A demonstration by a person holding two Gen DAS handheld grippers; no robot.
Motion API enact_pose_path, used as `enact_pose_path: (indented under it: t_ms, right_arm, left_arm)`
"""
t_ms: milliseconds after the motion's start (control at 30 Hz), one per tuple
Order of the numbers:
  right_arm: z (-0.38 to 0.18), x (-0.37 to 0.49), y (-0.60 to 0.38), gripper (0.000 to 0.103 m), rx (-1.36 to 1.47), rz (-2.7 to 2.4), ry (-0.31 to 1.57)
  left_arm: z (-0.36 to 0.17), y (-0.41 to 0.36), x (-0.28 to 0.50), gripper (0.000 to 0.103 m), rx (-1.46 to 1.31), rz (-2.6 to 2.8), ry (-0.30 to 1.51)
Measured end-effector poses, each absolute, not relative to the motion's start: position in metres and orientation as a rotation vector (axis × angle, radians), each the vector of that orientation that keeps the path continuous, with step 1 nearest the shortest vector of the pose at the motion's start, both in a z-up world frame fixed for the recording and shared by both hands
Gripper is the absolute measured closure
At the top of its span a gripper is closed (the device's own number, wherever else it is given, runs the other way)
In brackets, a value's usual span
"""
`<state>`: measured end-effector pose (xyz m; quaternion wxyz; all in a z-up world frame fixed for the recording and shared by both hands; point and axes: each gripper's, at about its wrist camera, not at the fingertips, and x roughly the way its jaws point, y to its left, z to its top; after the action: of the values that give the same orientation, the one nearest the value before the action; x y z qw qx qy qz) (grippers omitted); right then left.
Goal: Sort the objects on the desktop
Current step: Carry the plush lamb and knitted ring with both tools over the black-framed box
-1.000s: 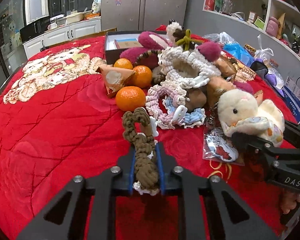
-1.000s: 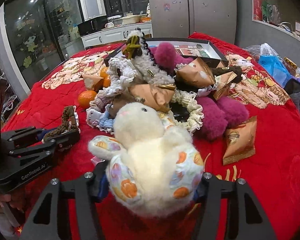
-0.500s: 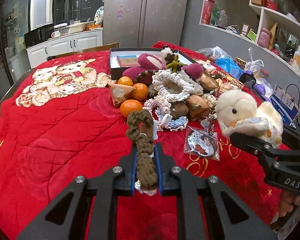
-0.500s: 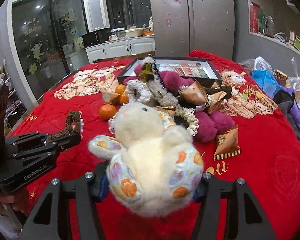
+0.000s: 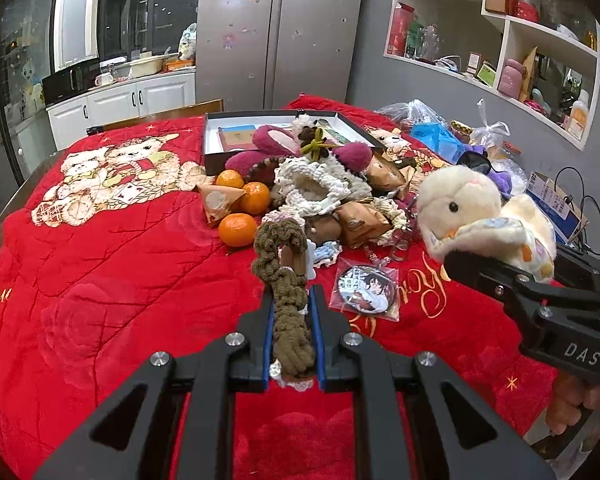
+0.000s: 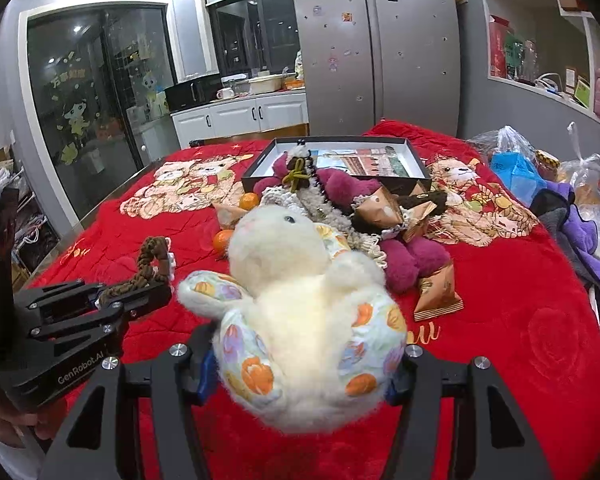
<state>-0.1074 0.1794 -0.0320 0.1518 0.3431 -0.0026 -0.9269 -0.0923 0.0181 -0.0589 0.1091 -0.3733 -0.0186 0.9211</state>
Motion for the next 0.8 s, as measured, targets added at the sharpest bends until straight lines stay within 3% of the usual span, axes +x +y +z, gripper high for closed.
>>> enact_pose_path:
  t_ms: [333,800]
  right_arm:
    - [-0.022,-0.132,0.172,0.043,0.965,-2.651,-0.037]
    - [0.031,-0.226,0.161,0.043,0.938,-2.641,-0.081]
  left_arm:
    - [-0.044,0.023,-0.123,0.087,-1.108,2.724,-0.035]
    - [0.003,0.024,-0.243,0.087,-1.102,2.695,-0.029]
